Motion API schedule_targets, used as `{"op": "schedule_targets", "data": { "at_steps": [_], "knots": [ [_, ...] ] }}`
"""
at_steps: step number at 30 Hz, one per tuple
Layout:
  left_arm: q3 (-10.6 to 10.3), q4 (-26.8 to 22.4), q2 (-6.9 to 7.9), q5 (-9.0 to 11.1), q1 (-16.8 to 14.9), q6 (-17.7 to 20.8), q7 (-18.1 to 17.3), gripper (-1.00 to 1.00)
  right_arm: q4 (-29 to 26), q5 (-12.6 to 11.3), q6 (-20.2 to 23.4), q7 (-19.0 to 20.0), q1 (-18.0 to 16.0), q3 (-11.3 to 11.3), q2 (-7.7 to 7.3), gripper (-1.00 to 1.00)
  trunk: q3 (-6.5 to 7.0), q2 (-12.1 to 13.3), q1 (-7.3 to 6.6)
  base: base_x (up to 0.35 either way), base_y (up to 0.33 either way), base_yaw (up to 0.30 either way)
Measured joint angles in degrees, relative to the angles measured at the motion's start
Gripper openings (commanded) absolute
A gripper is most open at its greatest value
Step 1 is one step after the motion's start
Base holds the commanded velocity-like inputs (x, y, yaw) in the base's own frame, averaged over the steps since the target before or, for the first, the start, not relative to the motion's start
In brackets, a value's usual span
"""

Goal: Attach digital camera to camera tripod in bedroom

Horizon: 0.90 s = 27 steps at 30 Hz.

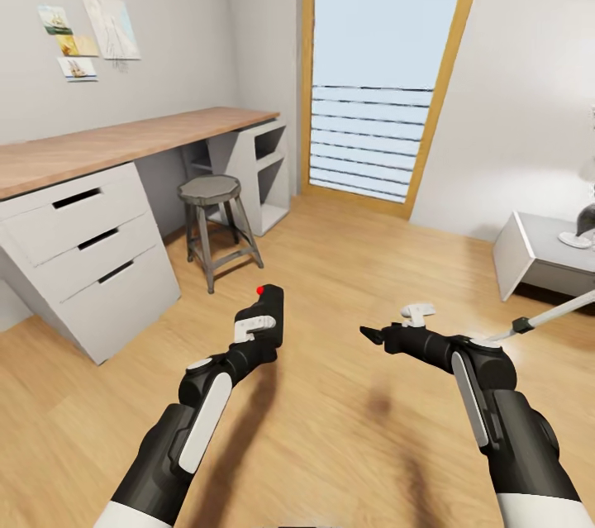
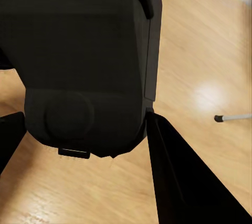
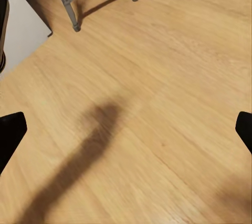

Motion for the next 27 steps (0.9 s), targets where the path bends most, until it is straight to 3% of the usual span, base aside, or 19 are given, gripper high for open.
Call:
{"op": "schedule_targets", "data": {
  "at_steps": [27],
  "knots": [
    [0.0,0.0,0.0,0.0,0.0,0.0,0.0,-1.0,0.0,0.2,0.0,0.0,0.0,0.0,0.02,1.0,5.99,0.4,-0.7,0.0,0.0,0.0]
  ]
}}
